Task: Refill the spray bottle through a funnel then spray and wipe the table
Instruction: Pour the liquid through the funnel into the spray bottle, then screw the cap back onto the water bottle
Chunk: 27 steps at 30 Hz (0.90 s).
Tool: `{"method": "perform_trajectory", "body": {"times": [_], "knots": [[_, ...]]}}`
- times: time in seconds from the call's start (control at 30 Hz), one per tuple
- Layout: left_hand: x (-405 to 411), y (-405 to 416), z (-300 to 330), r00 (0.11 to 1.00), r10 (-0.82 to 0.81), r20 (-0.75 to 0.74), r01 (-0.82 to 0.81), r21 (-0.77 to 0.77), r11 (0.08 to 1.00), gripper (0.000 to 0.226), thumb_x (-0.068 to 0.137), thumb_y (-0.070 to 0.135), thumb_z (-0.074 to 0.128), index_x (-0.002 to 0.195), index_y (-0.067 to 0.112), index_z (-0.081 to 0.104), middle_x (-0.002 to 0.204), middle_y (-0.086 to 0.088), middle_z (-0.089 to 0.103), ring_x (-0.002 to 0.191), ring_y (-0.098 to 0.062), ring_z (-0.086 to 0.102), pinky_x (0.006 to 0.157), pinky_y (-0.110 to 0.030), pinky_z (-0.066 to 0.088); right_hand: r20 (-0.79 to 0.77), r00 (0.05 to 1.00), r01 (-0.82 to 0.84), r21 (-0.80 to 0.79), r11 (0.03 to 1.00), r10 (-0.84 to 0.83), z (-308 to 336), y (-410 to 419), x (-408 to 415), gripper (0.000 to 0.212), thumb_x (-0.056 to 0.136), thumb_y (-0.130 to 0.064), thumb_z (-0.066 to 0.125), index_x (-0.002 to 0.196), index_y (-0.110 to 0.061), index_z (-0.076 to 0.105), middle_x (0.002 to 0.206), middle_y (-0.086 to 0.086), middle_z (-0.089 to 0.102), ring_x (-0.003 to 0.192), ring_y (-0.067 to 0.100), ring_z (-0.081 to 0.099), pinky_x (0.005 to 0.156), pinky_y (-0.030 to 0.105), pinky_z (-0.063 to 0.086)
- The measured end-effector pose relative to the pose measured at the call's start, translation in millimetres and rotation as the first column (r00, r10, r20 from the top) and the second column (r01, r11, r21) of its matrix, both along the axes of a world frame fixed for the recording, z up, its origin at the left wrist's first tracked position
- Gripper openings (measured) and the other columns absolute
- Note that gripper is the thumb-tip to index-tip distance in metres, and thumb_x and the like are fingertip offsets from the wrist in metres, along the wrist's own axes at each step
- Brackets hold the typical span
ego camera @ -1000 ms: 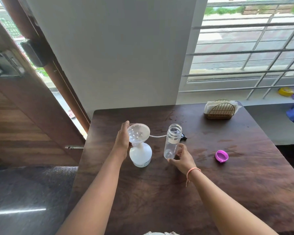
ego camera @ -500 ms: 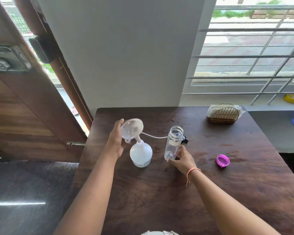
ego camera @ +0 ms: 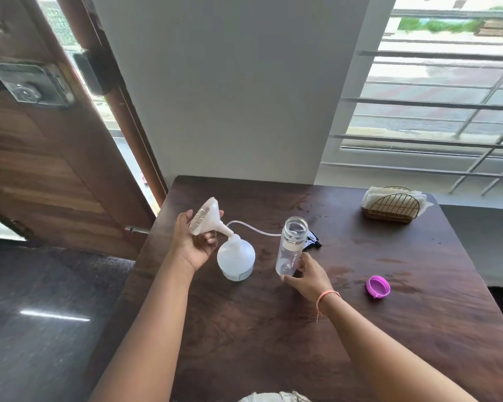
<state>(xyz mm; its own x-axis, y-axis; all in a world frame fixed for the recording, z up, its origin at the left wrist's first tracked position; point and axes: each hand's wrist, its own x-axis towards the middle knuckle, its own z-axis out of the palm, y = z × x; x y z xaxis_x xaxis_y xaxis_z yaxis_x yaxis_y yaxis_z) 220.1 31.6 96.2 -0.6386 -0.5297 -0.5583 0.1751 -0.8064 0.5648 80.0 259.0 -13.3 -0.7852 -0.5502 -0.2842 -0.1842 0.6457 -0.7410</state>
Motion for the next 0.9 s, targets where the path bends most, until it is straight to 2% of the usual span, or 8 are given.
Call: {"method": "perform_trajectory", "body": {"times": [0.17, 0.3, 0.4, 0.53, 0.63, 0.67, 0.77, 0.9], "knots": [[-6, 25, 36, 0.999, 0.001, 0.052, 0.008, -0.161, 0.987, 0.047, 0.097, 0.035, 0.033, 0.089, 0.004, 0.067, 0.082, -0.012, 0.072, 0.038, -0.012, 0.035, 0.042, -0.02, 0.027, 0.077, 0.993, -0.087, -0.03, 0.996, 0.089, 7, 9, -9, 0.049, 0.07, -0.022, 0.074, 0.11, -0.026, 0.047, 0.097, -0.01, 0.061, 0.091, 0.01, 0.06, 0.075, 0.018, 0.042], [-19, 51, 61, 0.999, -0.009, 0.046, 0.021, -0.263, 0.965, 0.045, 0.097, 0.035, 0.034, 0.09, 0.006, 0.067, 0.083, -0.015, 0.073, 0.041, -0.013, 0.036, 0.047, -0.023, 0.026, 0.109, 0.994, -0.017, -0.107, 0.994, 0.029, 14, 19, -21, 0.067, 0.057, -0.042, 0.071, 0.118, -0.027, 0.048, 0.1, -0.003, 0.062, 0.089, 0.016, 0.062, 0.08, 0.029, 0.051], [-40, 79, 69, 0.998, -0.054, 0.018, 0.057, -0.313, 0.948, 0.045, 0.097, 0.036, 0.034, 0.099, 0.005, 0.066, 0.087, -0.017, 0.071, 0.039, -0.014, 0.045, 0.041, -0.02, 0.029, 0.094, 0.994, 0.069, -0.201, 0.977, -0.051, 28, 29, -33, 0.044, 0.071, -0.021, 0.065, 0.114, -0.023, 0.055, 0.095, 0.001, 0.062, 0.08, 0.017, 0.062, 0.071, 0.027, 0.05], [-76, 123, 60, 0.978, -0.197, 0.073, 0.21, -0.373, 0.904, 0.058, 0.087, 0.049, 0.049, 0.113, -0.001, 0.063, 0.101, -0.025, 0.064, 0.069, -0.023, 0.056, 0.042, -0.019, 0.04, 0.118, 0.979, 0.2, -0.353, 0.914, -0.169, 44, 48, -58, 0.019, 0.087, -0.01, 0.059, 0.102, -0.021, 0.061, 0.084, 0.003, 0.066, 0.072, 0.016, 0.063, 0.059, 0.02, 0.047], [-103, 165, 40, 0.935, -0.303, 0.183, 0.353, -0.442, 0.824, 0.042, 0.097, 0.041, 0.046, 0.089, 0.007, 0.068, 0.066, -0.015, 0.07, 0.049, -0.018, 0.06, 0.04, -0.016, 0.04, 0.151, 0.951, 0.308, -0.386, 0.87, -0.269, 49, 74, -79, 0.016, 0.085, -0.01, 0.058, 0.087, -0.025, 0.064, 0.072, 0.004, 0.067, 0.065, 0.018, 0.063, 0.058, 0.029, 0.049], [-114, 179, 29, 0.92, -0.327, 0.217, 0.392, -0.454, 0.8, 0.044, 0.096, 0.044, 0.046, 0.092, 0.008, 0.07, 0.072, -0.017, 0.071, 0.055, -0.022, 0.064, 0.044, -0.017, 0.045, 0.129, 0.944, 0.33, -0.369, 0.869, -0.303, 48, 87, -87, 0.015, 0.085, -0.011, 0.058, 0.084, -0.024, 0.064, 0.072, 0.004, 0.067, 0.067, 0.02, 0.063, 0.06, 0.029, 0.048], [-141, 205, -30, 0.905, -0.299, 0.302, 0.414, -0.471, 0.779, 0.074, 0.075, 0.07, 0.056, 0.118, 0.012, 0.066, 0.114, -0.018, 0.069, 0.1, -0.037, 0.067, 0.085, -0.042, 0.055, -0.036, 0.953, 0.291, -0.151, 0.945, -0.3, 33, 127, -104, 0.011, 0.083, -0.015, 0.063, 0.092, -0.02, 0.068, 0.085, 0.003, 0.068, 0.085, 0.022, 0.063, 0.074, 0.028, 0.048], [-145, 232, -76, 0.912, -0.265, 0.315, 0.368, -0.336, 0.867, 0.059, 0.097, 0.052, 0.042, 0.124, 0.002, 0.058, 0.101, -0.031, 0.065, 0.06, -0.028, 0.066, 0.046, -0.022, 0.045, -0.163, 0.985, -0.019, 0.233, 0.972, 0.058, 4, 161, -109, 0.044, 0.08, -0.032, 0.069, 0.123, -0.026, 0.059, 0.126, 0.0, 0.056, 0.117, 0.027, 0.049, 0.099, 0.037, 0.041]]}}
